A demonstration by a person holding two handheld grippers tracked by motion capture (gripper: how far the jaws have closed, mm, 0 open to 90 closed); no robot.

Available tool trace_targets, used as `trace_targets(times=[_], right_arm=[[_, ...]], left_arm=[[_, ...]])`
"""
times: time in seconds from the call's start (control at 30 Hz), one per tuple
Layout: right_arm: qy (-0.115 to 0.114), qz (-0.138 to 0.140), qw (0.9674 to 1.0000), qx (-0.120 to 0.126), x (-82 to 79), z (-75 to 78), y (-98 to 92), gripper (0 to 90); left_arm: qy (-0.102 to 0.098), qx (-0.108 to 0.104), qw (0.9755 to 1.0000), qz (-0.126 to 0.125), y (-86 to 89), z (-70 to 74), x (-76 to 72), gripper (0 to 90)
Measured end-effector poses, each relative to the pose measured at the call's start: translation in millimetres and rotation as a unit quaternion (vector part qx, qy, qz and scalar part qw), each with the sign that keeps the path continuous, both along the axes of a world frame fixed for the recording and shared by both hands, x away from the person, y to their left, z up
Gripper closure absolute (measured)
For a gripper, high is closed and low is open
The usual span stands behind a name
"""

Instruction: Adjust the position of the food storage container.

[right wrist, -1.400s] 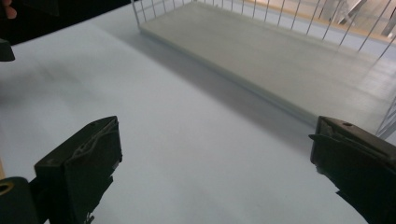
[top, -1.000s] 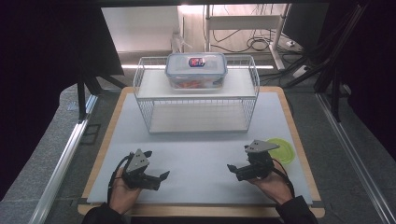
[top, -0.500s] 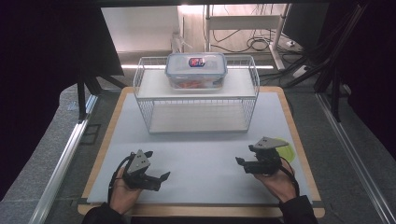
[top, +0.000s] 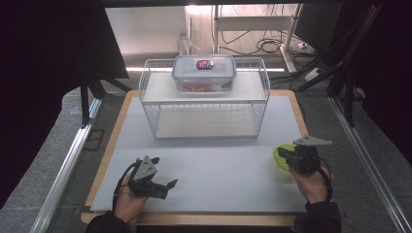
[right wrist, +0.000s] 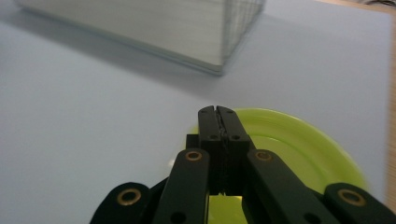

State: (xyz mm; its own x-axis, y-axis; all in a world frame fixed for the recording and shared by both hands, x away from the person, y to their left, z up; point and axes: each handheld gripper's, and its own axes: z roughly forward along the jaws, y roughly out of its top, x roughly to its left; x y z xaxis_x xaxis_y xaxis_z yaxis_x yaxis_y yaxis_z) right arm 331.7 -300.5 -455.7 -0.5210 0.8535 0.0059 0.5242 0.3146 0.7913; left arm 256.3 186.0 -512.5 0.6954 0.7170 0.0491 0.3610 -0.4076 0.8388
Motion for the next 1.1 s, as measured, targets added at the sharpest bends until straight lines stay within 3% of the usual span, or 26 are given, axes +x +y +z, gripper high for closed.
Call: trace_targets(times=[0.2,0.47,0.73,1.1], right_arm=[[-0.008,-0.056,0.9984,0.000,2.8,1.4,-32.6,90.0],[-0.001,-0.099,0.9951,-0.004,3.0,-4.3,-59.7,90.0],[0.005,-0.112,0.9934,-0.022,1.6,-9.1,-66.7,90.0],[0.037,-0.106,0.9932,-0.028,4.0,-18.2,-64.7,90.0]], left_arm=[[0.001,0.001,1.0000,0.002,0.0,-0.4,0.1,2.5],[0.002,0.002,1.0000,0.004,-0.1,-0.5,0.0,2.5],[0.004,0.004,1.0000,0.003,-0.8,-1.1,0.1,2.4],[0.005,0.011,0.9999,-0.003,-2.8,-2.1,-0.1,2.5]])
